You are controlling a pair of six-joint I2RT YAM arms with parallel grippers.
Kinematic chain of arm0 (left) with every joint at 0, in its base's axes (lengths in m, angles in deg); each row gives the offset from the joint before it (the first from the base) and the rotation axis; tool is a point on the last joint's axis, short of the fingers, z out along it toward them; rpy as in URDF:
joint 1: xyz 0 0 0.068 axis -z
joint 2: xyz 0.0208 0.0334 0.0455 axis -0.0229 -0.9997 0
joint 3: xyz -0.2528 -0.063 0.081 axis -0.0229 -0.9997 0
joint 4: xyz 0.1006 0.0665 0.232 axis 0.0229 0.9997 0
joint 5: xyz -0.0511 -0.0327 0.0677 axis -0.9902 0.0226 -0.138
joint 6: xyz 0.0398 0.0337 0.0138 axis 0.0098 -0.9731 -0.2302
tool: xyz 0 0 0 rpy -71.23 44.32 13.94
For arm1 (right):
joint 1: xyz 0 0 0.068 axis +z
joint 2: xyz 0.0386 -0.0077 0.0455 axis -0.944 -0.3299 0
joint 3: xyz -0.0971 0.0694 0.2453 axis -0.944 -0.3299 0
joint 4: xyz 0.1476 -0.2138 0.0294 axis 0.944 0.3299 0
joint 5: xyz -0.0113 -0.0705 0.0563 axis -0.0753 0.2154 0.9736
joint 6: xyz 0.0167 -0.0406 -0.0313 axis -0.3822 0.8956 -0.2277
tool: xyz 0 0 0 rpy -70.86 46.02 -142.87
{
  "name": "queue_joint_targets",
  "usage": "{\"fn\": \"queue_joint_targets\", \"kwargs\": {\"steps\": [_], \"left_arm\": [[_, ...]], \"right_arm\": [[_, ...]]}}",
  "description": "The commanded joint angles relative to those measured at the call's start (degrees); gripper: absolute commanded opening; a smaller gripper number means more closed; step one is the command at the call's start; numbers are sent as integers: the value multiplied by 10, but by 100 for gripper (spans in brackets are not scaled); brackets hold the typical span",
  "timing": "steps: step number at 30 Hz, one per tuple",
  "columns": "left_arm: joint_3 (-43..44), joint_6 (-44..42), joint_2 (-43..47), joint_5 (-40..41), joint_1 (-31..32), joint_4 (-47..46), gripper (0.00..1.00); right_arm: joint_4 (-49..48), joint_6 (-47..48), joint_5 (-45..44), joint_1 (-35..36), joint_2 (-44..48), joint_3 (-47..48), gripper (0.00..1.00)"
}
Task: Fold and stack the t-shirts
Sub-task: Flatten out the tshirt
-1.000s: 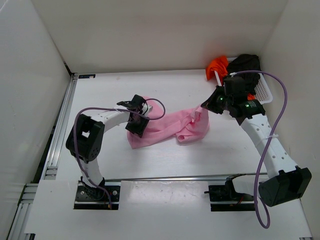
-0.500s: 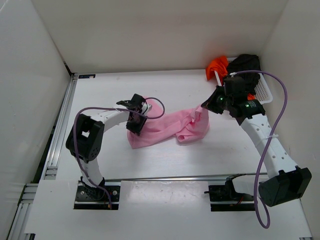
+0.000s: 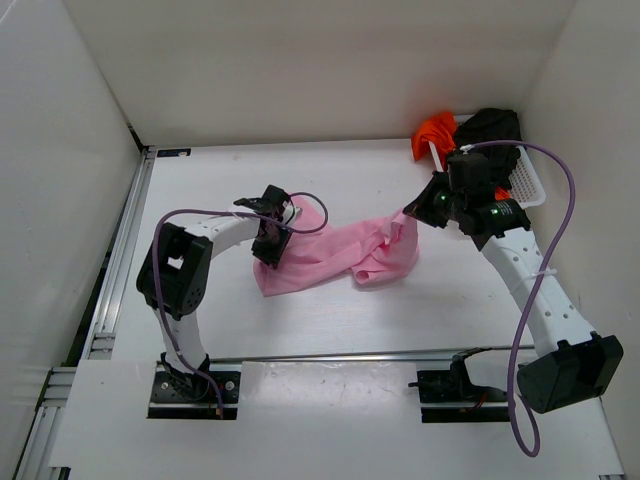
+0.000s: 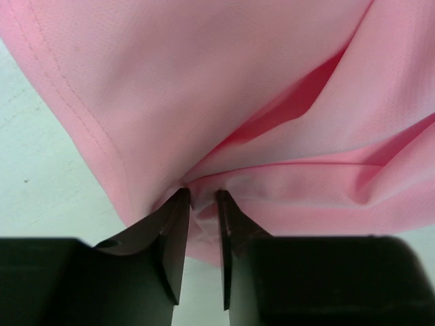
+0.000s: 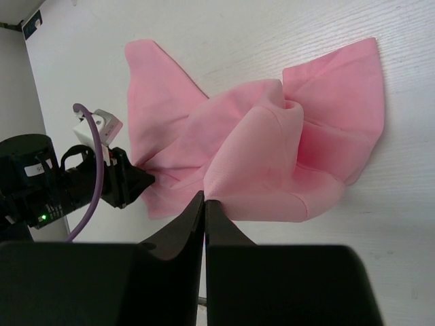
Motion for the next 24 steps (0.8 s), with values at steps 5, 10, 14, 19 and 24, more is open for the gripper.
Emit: {"fn": "queue_joint_targets", "kwargs": {"steps": [5,10,14,19,24], "left_arm": [[12,-1,6,-19,5,-1,10],[1,-1,28,-19,5,-1,10],[11,-1,68,-19,-9,-1,10],[125,-1,105,14,-71,-1,10],[392,-1,99,29,-195,4,10]], "right_arm": [[-8,11,-10,3,10,14,0],[-8,11,-10,3,10,14,0],[-8,23,-9,-8,-8,14,0],[22,60,80,-85,-181,186,0],[104,60,129,-123,-382,713,0]]}}
